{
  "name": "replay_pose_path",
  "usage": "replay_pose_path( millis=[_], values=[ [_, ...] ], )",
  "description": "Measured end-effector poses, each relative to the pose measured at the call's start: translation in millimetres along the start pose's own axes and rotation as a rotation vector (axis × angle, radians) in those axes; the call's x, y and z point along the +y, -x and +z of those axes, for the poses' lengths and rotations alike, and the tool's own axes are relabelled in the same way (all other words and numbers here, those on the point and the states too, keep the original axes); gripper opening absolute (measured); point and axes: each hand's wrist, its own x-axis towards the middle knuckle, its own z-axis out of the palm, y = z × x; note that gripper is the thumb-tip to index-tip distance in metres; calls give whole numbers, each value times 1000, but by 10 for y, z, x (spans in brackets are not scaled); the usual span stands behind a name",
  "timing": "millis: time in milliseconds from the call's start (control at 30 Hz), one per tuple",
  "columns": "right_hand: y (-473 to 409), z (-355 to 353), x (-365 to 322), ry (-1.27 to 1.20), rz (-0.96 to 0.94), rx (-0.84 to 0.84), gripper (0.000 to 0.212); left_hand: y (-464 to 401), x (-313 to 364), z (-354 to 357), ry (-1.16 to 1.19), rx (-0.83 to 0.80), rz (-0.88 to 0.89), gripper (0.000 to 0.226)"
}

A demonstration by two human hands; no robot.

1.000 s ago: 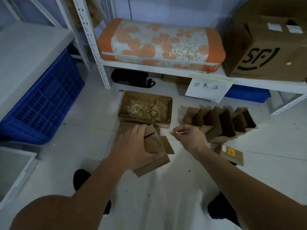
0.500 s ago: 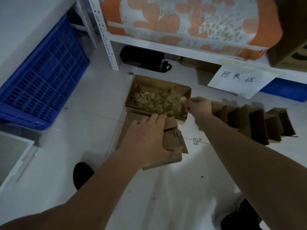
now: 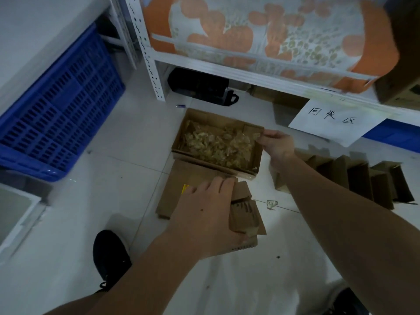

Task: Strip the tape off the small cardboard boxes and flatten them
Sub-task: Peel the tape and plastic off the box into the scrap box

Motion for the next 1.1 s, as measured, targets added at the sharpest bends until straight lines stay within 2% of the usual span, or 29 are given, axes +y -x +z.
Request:
replay_pose_path(
  millis=[100, 167, 433, 567, 800, 1000, 1100],
  values=[
    [-145, 98, 110, 96, 17, 47, 25, 45, -37, 23, 6, -25, -15, 107],
    [-255, 183, 210, 156, 27, 51, 21, 42, -73, 30, 3, -25, -13, 101],
    [-369, 381, 358, 227, 7, 41, 8, -77, -39, -65, 10, -24, -6, 104],
    [-479, 415, 240, 256, 15, 36, 22, -99, 16, -78, 9, -2, 6, 105],
    [-634, 533, 87, 323, -63, 28, 4, -85, 24, -8, 37, 39, 19, 101],
    [-732, 654, 63, 178, 4, -53, 24, -105, 76, 47, 76, 33, 27, 92],
    [-755, 698, 66, 102, 32, -112, 24, -108, 78, 63, 94, 32, 37, 88]
  ],
)
